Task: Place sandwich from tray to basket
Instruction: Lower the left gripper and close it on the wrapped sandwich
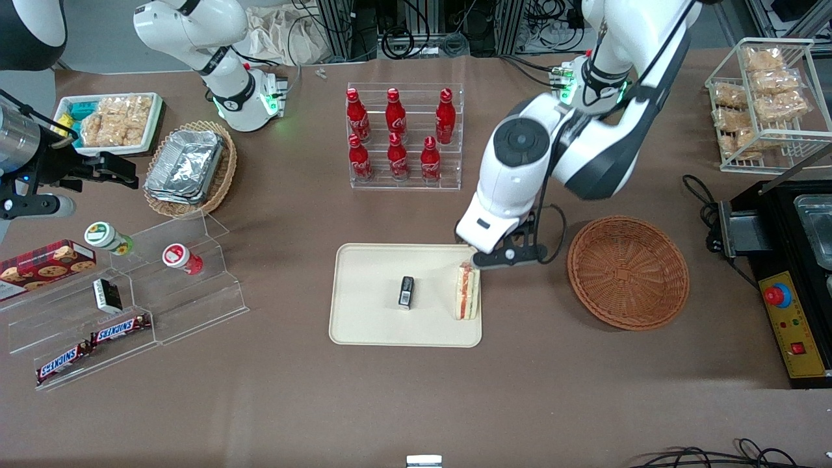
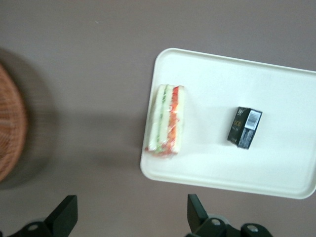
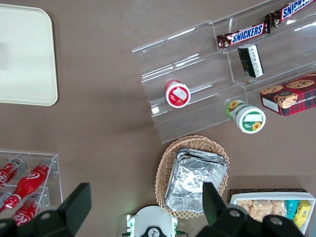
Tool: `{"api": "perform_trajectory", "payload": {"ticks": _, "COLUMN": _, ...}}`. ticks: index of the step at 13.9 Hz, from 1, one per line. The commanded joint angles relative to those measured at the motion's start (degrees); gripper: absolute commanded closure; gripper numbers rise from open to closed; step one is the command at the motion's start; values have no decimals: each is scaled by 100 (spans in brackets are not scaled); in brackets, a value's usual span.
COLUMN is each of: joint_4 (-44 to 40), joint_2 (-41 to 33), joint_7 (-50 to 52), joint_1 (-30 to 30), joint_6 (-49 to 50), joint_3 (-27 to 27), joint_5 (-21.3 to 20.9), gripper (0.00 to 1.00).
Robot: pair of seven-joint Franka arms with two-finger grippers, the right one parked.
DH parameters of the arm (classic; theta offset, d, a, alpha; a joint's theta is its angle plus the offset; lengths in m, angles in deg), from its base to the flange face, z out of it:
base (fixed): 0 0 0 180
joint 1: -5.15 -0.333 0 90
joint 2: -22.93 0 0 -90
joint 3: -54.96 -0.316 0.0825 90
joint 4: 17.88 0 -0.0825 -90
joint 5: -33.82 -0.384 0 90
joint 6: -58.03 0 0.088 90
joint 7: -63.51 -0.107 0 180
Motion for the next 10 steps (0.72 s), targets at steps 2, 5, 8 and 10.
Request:
{"api": "perform_trajectory", "payload": {"ticks": 2, "joint_4": -298, "joint_2": 744, "joint_7": 345, "joint_1": 147, "joint_6": -327, "joint_3": -14, "joint_5": -393, "gripper": 0}}
{"api": "perform_trajectory", "payload": {"ticks": 5, "joint_4": -271, "joint_2": 1184, "joint_7": 399, "joint_1": 156, "joint_6": -880, "joint_3": -23, "joint_5": -463, "gripper": 0}}
{"api": "perform_trajectory", "payload": {"ticks": 8, "joint_4": -254, "joint_2": 1466, "joint_7": 372, "joint_1": 147, "joint_6": -1066, "joint_3": -23, "joint_5": -797, "gripper": 0}}
{"api": "perform_trajectory", "payload": {"ticks": 10, "joint_4": -245, "joint_2": 1589, "joint_7": 328, "joint_1": 147, "joint_6": -1198, "joint_3": -23, "joint_5": -947, "gripper": 1}}
